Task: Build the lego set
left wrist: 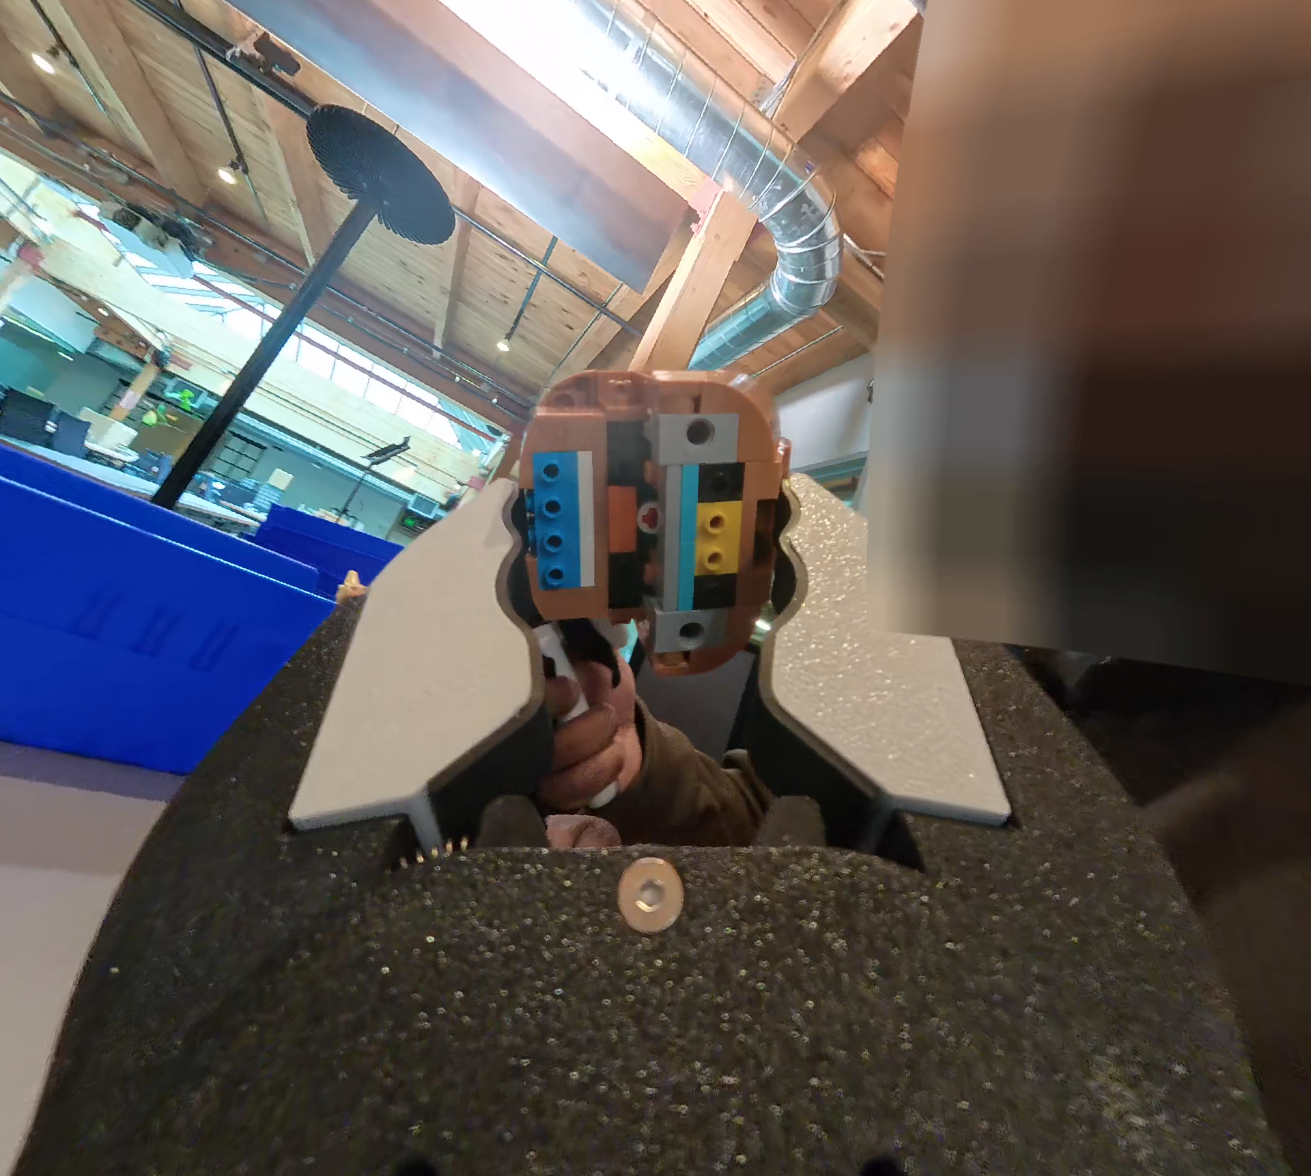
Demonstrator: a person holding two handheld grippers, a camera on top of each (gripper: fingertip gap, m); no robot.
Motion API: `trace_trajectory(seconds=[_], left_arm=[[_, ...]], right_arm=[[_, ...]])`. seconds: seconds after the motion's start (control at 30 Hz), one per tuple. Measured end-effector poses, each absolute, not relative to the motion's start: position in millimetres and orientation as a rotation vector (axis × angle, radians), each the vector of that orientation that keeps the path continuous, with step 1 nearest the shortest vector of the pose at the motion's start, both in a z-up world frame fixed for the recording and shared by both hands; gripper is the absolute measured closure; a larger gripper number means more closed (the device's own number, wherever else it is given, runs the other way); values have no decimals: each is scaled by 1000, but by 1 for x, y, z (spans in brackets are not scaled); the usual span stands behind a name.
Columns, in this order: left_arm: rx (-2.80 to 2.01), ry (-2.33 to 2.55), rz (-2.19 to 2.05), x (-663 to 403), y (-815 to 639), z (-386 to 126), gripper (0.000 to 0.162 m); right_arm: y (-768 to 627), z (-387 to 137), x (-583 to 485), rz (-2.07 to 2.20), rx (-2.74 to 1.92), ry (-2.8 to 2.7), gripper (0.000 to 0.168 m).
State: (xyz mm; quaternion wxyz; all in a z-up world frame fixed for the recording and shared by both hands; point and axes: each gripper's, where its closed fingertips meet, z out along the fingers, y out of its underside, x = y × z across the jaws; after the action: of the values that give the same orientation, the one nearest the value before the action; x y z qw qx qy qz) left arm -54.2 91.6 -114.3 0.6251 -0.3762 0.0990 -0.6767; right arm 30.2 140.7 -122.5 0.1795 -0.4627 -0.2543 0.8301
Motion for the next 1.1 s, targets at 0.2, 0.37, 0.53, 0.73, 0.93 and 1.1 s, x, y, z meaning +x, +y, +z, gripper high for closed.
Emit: trace_trajectory(seconds=[0.2,0.37,0.53,0.73,0.93,1.1], left_arm=[[-851,294,-1404,-49,85,-111,95],[-816,351,-1372,-46,76,-108,95],[-788,410,-1355,-42,67,-106,95],[-764,448,-1368,-39,60,-105,95],[-717,462,-1443,-42,53,-101,95],[-687,433,-1507,-48,52,-99,95]], right_arm=[[133,-97,35,2589,-1019,-576,147],[122,-89,29,2621,-941,-570,147],[106,-82,21,2654,-910,-582,147],[91,-83,7,2708,-881,-586,147],[87,-84,-1,2709,-850,-594,147],[86,-86,0,2720,-842,-583,147]])
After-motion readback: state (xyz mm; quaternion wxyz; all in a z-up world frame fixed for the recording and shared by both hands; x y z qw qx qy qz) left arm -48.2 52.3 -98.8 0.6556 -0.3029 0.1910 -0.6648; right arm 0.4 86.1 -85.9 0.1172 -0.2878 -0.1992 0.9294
